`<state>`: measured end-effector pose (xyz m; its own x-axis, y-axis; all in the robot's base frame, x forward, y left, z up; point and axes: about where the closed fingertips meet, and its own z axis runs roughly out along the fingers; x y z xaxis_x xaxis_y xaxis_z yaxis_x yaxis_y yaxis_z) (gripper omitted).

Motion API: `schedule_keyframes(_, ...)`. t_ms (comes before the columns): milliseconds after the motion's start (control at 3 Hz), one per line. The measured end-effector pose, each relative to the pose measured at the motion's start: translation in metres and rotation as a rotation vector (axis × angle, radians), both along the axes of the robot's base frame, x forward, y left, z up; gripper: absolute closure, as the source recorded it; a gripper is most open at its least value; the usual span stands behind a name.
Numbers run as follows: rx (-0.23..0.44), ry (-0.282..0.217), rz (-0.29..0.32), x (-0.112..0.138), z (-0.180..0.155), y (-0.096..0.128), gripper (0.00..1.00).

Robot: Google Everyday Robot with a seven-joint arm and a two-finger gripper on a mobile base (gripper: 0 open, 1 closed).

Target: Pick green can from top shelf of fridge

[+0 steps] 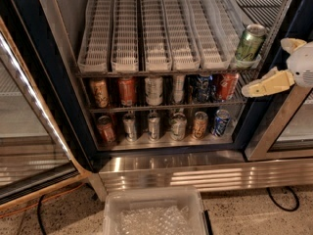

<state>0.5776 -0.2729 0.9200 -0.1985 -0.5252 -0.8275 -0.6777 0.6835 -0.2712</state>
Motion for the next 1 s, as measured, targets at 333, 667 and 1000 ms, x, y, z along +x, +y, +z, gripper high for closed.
schedule_keyframes(333, 0.000, 0.000, 0.000, 0.0000, 0.0000, 0.0000, 0.09)
schedule_keyframes(667, 0.009, -0.013, -0.017, 0.0024, -0.0033, -0.0011, 0.05)
schedule_keyframes(1000, 0.044, -0.045, -0.041, 0.0083, -0.0093, 0.0000, 0.01)
